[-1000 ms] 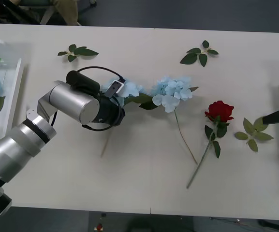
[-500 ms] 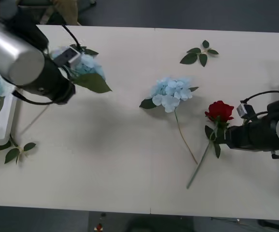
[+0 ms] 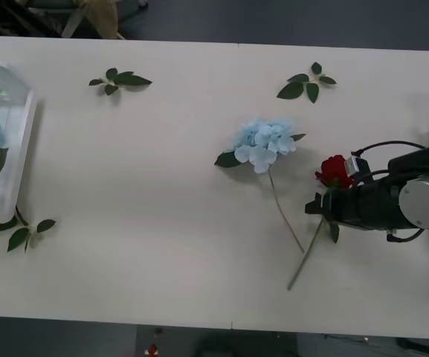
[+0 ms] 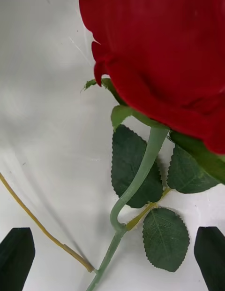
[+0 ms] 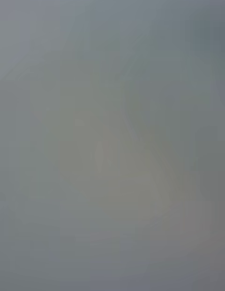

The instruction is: Put the red flowers into the right box and the blue flowers into the left box

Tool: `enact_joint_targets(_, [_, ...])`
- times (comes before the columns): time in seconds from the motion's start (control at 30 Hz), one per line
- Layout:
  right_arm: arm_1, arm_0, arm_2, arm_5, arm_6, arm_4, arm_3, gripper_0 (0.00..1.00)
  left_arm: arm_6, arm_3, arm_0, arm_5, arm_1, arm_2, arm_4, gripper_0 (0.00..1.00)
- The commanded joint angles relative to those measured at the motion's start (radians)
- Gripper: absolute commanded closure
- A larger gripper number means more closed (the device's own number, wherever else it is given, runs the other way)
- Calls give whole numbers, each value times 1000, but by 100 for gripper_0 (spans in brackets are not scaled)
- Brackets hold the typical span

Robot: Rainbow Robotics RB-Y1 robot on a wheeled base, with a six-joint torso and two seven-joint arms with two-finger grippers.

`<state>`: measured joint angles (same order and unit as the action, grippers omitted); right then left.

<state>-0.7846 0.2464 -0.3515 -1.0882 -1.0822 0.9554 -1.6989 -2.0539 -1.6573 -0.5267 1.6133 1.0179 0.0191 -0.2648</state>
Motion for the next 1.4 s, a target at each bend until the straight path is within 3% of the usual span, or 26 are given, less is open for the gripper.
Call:
enact_joint_targets(0.03, [-4,42,-44,22,21,-17,30,1,-20,148,17,-200,-2,25,59,100])
enact_joint_targets(0.13, [-4,63,-89,64,24,-29,74,6,-15,281,17,-404,-2,70,116,100])
enact_joint_targets(0.23, [-2,80,-118,100,25,-37,119,25,-12,383,17,-564,-2,81,121,100])
enact_joint_targets(0.3, [1,85,-119,106,27,-43,134,54,-12,444,17,-659,-2,97,125,100])
enact_joint_targets(0.33, [1,85,-119,105,27,-43,134,60,-14,455,17,-676,-2,102,130,95])
enact_joint_targets(0.4, [-1,85,-119,106,28,-49,134,92,-14,479,17,-710,-2,107,141,48])
enact_joint_targets(0.43, [-4,85,-118,105,28,-49,136,100,-14,481,17,-714,-2,107,141,43])
enact_joint_targets(0.5, [-12,85,-112,103,30,-49,134,100,-14,481,17,-717,-2,107,142,23])
enact_joint_targets(0.57, [-19,85,-106,99,30,-44,134,100,-18,476,17,-717,-1,107,142,12])
enact_joint_targets(0.7, [-45,83,-61,65,21,-32,113,100,-51,441,19,-714,24,107,81,2])
enact_joint_targets(0.83, [-78,60,19,7,19,-18,53,100,-147,390,19,-656,76,105,-117,0])
enact_joint_targets(0.93, [-114,27,115,-53,18,25,-11,100,-216,318,19,-518,116,85,-332,0])
enact_joint_targets(1.07, [-165,-33,316,-160,4,91,-97,100,-264,198,19,-176,114,-31,-619,0])
enact_joint_targets(1.1, [-171,-47,384,-202,-1,103,-114,100,-261,145,19,-73,102,-62,-694,0])
enact_joint_targets(1.2, [-183,-76,552,-300,-56,111,-131,100,-229,-4,19,51,31,-110,-798,0])
enact_joint_targets(1.4, [-216,-78,776,-409,-346,66,-27,100,31,-217,19,71,-199,-59,-778,0])
